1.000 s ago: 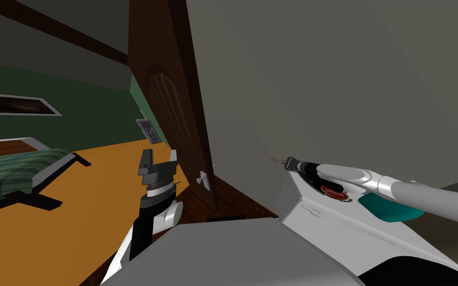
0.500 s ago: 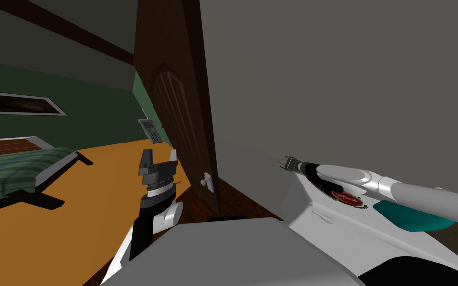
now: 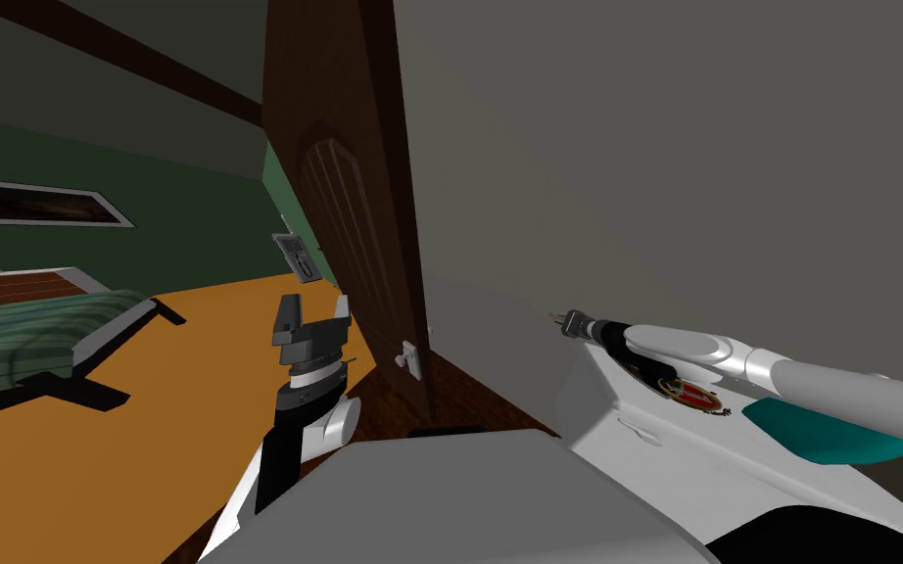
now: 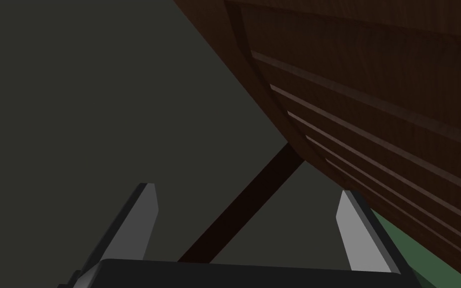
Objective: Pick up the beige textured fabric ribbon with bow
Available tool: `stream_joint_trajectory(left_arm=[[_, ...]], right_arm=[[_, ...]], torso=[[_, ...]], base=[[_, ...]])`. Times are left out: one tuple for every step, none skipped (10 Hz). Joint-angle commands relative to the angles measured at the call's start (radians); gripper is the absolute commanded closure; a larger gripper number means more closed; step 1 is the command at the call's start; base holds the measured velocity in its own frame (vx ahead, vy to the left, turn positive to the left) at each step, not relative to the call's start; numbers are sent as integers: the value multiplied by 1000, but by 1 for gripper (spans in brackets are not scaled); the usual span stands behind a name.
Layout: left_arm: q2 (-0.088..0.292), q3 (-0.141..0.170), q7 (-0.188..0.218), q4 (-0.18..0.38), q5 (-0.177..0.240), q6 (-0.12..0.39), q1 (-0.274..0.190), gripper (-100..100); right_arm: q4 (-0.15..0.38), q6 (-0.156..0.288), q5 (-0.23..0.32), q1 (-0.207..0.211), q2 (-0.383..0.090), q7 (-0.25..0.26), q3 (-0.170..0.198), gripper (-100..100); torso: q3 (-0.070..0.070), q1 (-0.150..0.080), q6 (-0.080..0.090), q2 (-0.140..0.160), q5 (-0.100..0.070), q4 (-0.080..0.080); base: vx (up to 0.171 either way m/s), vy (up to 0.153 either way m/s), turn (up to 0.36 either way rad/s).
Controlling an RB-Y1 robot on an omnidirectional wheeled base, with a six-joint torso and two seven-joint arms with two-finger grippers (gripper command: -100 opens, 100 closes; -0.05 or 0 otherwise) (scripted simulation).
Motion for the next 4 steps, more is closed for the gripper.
stream_joint_trajectory(left_arm=[[0,0,0,0,0,0,0,0],[0,0,0,0,0,0,0,0],[0,0,0,0,0,0,0,0],[0,0,0,0,0,0,0,0]], right_arm=[[0,0,0,0,0,0,0,100],[0,0,0,0,0,0,0,0],[0,0,0,0,0,0,0,100],[0,0,0,0,0,0,0,0]], torso=[[0,0,0,0,0,0],[0,0,0,0,0,0],[0,0,0,0,0,0],[0,0,0,0,0,0]], base=[[0,0,0],[0,0,0],[0,0,0],[0,0,0]])
